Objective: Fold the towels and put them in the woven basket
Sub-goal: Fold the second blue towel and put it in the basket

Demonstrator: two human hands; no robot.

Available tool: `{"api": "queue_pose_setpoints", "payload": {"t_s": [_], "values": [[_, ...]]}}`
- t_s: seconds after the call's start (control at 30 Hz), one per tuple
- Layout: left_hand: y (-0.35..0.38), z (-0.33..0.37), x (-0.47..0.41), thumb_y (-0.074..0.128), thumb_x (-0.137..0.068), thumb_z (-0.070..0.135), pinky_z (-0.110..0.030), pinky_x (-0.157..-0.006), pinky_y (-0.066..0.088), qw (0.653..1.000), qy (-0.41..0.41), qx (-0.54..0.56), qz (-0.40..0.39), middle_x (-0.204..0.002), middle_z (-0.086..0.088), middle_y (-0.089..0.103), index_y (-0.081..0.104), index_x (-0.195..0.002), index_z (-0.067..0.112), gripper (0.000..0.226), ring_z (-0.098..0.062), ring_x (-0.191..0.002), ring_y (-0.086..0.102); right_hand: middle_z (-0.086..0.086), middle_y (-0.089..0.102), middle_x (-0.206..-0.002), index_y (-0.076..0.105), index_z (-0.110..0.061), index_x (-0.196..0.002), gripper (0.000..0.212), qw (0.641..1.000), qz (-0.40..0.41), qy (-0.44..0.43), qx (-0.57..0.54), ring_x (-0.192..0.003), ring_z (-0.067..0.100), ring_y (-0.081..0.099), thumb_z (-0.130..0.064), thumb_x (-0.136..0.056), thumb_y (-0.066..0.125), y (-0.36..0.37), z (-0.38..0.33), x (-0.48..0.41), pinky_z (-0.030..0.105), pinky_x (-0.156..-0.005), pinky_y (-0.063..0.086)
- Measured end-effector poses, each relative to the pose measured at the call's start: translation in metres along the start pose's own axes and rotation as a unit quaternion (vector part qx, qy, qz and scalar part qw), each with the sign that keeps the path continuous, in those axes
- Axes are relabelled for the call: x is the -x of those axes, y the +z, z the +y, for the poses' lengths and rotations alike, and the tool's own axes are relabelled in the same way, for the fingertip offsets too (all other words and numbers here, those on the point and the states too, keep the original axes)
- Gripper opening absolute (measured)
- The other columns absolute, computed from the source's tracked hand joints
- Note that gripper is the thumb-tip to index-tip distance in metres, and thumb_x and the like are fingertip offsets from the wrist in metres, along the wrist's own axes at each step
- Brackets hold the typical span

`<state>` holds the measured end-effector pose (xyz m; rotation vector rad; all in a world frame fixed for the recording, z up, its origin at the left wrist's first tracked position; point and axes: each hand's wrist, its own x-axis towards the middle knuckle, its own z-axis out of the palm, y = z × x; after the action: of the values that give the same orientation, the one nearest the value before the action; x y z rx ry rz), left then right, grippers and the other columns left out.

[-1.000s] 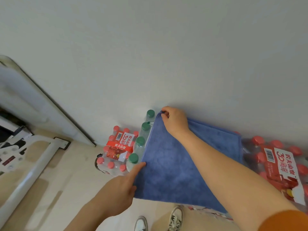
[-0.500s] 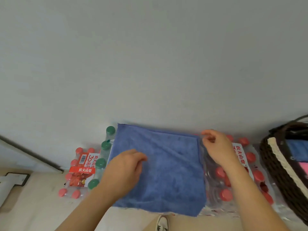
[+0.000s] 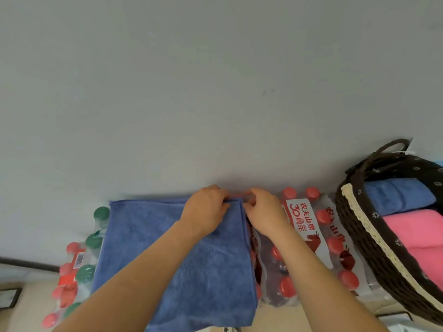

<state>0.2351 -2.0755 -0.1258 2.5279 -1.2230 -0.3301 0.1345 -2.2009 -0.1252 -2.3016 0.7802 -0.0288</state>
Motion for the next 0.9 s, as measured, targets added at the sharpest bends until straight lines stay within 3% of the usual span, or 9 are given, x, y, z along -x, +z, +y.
{"api": "queue_pose_setpoints", "payload": {"t_s": [0.3,0.47,0.57,0.63,0.73,0.83,0.9], "values": [[0.003,0.005,-0.006,0.057,-0.088,0.02,-0.033,-0.073,0.046,0.999,-0.031,0.032,-0.008,-0.097,-0.003,0.061,0.068,-0.091,0.017,0.012,-0.024,-0.086,0.059,0.01,0.071,-0.101,0.072,-0.01,-0.101,0.026,0.999,0.023,0.023,-0.01,-0.094,0.028,0.064,-0.007,-0.086,0.051,0.004,-0.001,-0.01,0.036,-0.078,0.052],[0.002,0.008,-0.011,0.059,-0.086,0.016,-0.038,-0.074,0.049,0.995,-0.031,0.086,0.041,-0.092,0.001,0.067,0.066,-0.088,0.016,0.007,-0.021,-0.084,0.06,0.005,0.073,-0.089,0.075,-0.02,-0.094,0.017,0.999,0.01,0.015,-0.039,-0.083,0.023,0.066,-0.02,-0.088,0.059,0.006,0.0,-0.013,0.032,-0.068,0.052],[0.004,0.006,-0.014,0.057,-0.087,0.019,-0.038,-0.074,0.05,0.997,-0.038,0.069,0.028,-0.094,0.002,0.069,0.066,-0.092,0.019,0.01,-0.021,-0.086,0.061,0.003,0.072,-0.089,0.073,-0.018,-0.091,0.014,0.999,0.025,0.017,-0.031,-0.084,0.022,0.065,-0.018,-0.087,0.06,0.009,-0.003,-0.015,0.025,-0.065,0.043],[0.006,0.005,-0.014,0.057,-0.088,0.023,-0.036,-0.071,0.05,0.998,-0.037,0.043,0.022,-0.093,0.002,0.07,0.065,-0.093,0.02,0.01,-0.021,-0.085,0.062,0.001,0.071,-0.089,0.07,-0.019,-0.088,0.011,0.998,0.033,0.018,-0.041,-0.084,0.02,0.065,-0.016,-0.086,0.06,0.009,-0.004,-0.017,0.026,-0.068,0.046],[0.006,0.005,-0.014,0.058,-0.087,0.026,-0.035,-0.07,0.05,0.998,-0.046,0.033,0.018,-0.09,0.002,0.07,0.064,-0.093,0.021,0.009,-0.023,-0.083,0.063,0.001,0.07,-0.085,0.066,-0.019,-0.083,0.016,0.992,0.03,0.036,-0.114,-0.08,0.019,0.065,-0.007,-0.085,0.056,0.01,-0.002,-0.017,0.033,-0.074,0.053],[0.002,0.004,-0.017,0.061,-0.084,0.023,-0.036,-0.073,0.051,0.997,-0.061,0.051,0.012,-0.088,0.003,0.07,0.065,-0.089,0.022,0.006,-0.021,-0.083,0.063,0.003,0.069,-0.081,0.062,-0.023,-0.078,0.022,0.965,0.026,0.086,-0.248,-0.069,0.02,0.066,-0.003,-0.085,0.056,0.009,0.001,-0.013,0.042,-0.074,0.057],[0.0,0.004,-0.018,0.064,-0.082,0.021,-0.034,-0.073,0.051,0.997,-0.058,0.06,0.01,-0.087,0.005,0.07,0.065,-0.087,0.022,0.005,-0.019,-0.083,0.062,0.004,0.068,-0.084,0.061,-0.021,-0.085,0.018,0.949,0.013,0.103,-0.296,-0.063,0.014,0.064,-0.004,-0.085,0.059,0.008,0.001,-0.011,0.037,-0.072,0.058]]}}
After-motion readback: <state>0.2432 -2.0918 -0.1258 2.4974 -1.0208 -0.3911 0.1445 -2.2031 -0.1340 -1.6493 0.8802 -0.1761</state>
